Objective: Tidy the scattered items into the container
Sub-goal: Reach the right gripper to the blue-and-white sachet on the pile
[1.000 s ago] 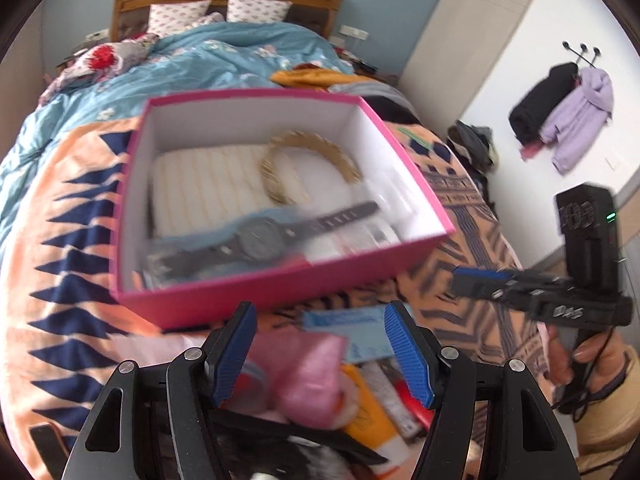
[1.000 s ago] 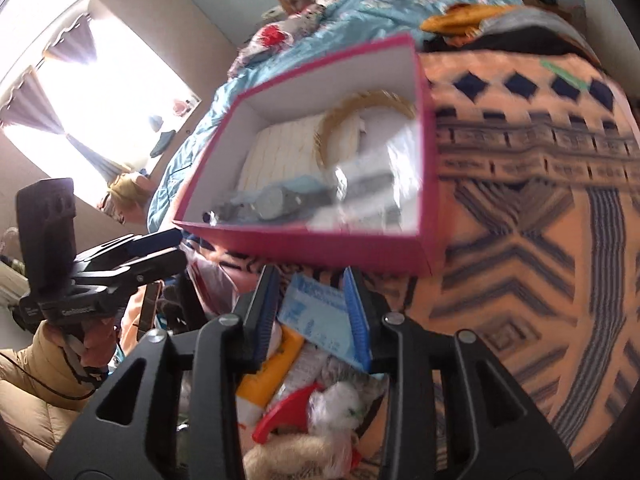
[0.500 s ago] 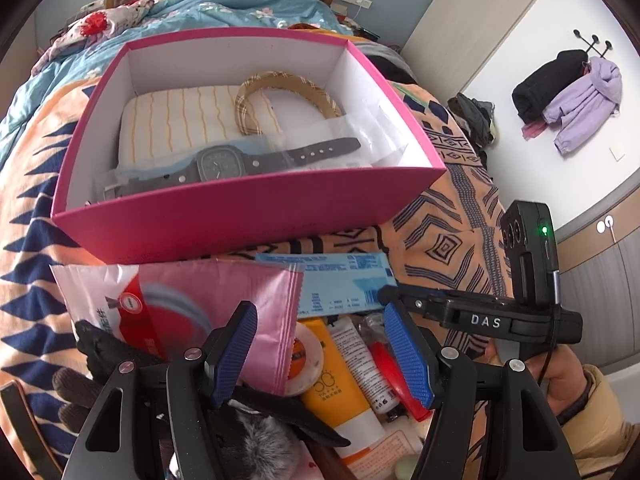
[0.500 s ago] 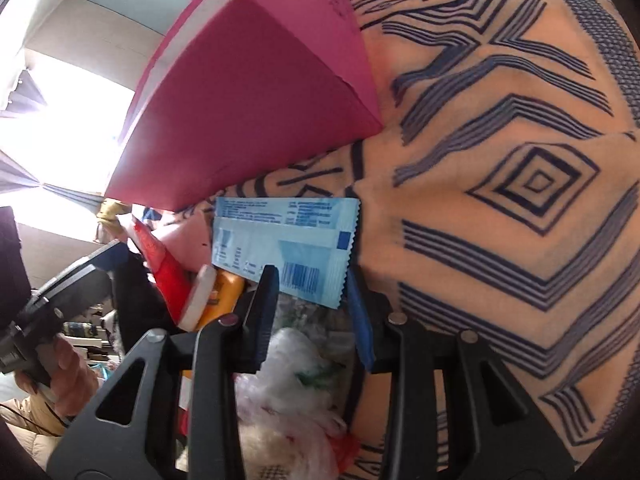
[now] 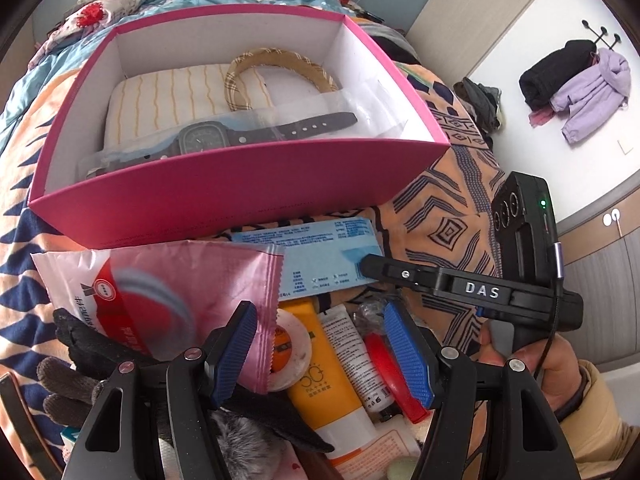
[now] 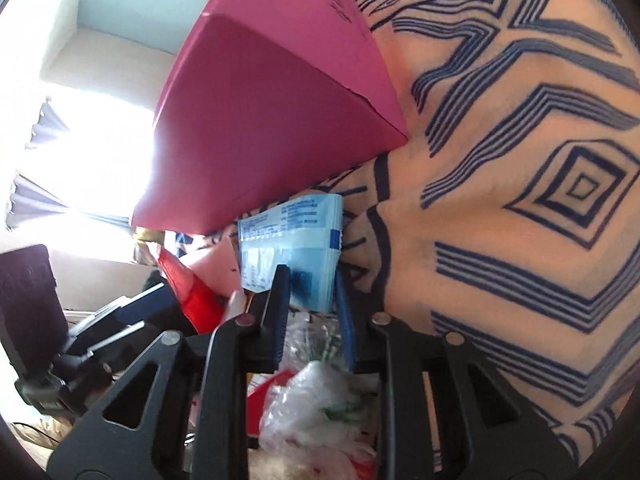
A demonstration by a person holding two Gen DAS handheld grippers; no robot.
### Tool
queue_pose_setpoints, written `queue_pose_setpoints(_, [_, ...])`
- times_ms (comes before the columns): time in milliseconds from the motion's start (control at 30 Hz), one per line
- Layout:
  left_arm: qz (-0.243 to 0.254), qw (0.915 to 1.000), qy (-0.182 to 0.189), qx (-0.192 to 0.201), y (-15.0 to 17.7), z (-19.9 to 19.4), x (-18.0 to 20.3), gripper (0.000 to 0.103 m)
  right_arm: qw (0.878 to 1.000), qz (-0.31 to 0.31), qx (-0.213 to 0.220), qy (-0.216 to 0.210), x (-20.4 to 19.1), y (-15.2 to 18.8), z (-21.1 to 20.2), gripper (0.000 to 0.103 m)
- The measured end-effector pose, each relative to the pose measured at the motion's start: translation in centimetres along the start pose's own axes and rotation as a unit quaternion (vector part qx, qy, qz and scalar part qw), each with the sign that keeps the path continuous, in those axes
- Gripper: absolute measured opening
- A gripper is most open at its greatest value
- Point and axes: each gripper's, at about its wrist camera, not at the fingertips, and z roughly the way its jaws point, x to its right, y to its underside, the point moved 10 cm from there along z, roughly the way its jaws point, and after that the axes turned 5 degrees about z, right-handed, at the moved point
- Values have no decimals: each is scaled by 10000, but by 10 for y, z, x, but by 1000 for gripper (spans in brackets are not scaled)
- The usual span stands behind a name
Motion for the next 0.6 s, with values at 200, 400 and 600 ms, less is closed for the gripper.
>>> queue_pose_setpoints(200, [45,9999,-36,-89,-1,7,4,68,9998,-150,114,-65,2,-5,-6,8])
queue_pose_setpoints(400, [81,9998,-37,-159,-3,14,9,68,9988,-317,333,-184,5,-10,-39,7])
queue_pose_setpoints(600, [317,9989,-15,-356,-10,36,31,68,9986,2,499,-176,36,-14,-62,7])
